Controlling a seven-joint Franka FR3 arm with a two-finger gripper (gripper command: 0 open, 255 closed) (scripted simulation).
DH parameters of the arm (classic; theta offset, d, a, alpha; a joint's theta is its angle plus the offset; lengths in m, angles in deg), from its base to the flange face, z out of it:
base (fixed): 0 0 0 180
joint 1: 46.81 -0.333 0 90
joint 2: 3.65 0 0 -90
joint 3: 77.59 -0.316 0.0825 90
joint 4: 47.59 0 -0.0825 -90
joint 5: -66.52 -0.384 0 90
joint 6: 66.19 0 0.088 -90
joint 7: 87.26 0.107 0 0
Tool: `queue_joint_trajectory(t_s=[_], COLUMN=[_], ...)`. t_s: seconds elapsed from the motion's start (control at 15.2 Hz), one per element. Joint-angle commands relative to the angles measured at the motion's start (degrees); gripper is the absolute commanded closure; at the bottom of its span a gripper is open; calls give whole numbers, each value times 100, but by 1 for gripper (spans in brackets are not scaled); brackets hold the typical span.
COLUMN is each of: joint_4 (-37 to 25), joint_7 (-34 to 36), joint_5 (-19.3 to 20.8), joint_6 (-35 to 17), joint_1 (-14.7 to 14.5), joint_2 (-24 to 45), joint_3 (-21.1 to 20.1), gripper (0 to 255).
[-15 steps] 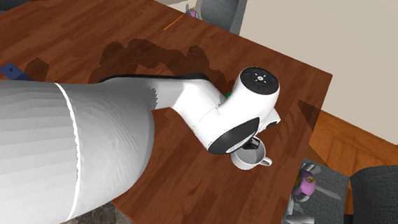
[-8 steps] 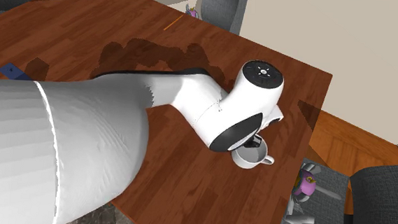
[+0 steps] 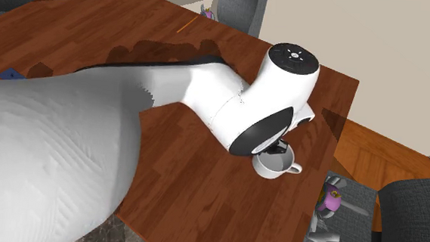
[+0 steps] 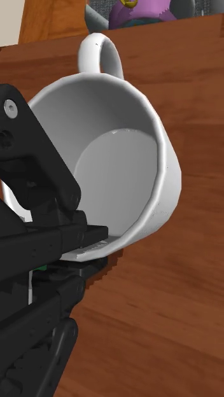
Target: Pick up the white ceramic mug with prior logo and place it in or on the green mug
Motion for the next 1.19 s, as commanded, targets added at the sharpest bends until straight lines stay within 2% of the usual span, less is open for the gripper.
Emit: queue_joint_trajectory(t_s=[0.0,1.12], joint_4=[-95,-1016], joint_7=[7,71], joint_5=[20,141], joint_6=[148,1425], joint_1=[-1,-25], joint_2=[-55,-430], joint_3=[1,-28], gripper=[255,255])
